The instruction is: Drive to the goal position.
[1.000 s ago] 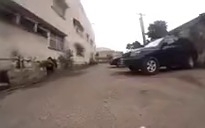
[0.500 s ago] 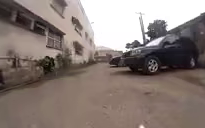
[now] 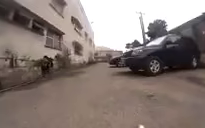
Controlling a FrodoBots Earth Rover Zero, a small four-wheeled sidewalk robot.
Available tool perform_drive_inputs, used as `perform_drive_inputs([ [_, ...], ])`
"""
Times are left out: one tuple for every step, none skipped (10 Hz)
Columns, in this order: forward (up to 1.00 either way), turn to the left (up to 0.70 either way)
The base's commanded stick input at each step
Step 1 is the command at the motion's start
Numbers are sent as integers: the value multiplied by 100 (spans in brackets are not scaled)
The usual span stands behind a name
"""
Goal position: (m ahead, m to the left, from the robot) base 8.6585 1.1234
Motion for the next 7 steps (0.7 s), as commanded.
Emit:
perform_drive_inputs([
  [30, 0],
  [30, 0],
  [30, 0],
  [30, 0],
  [30, 0],
  [30, 0],
  [30, 0],
])
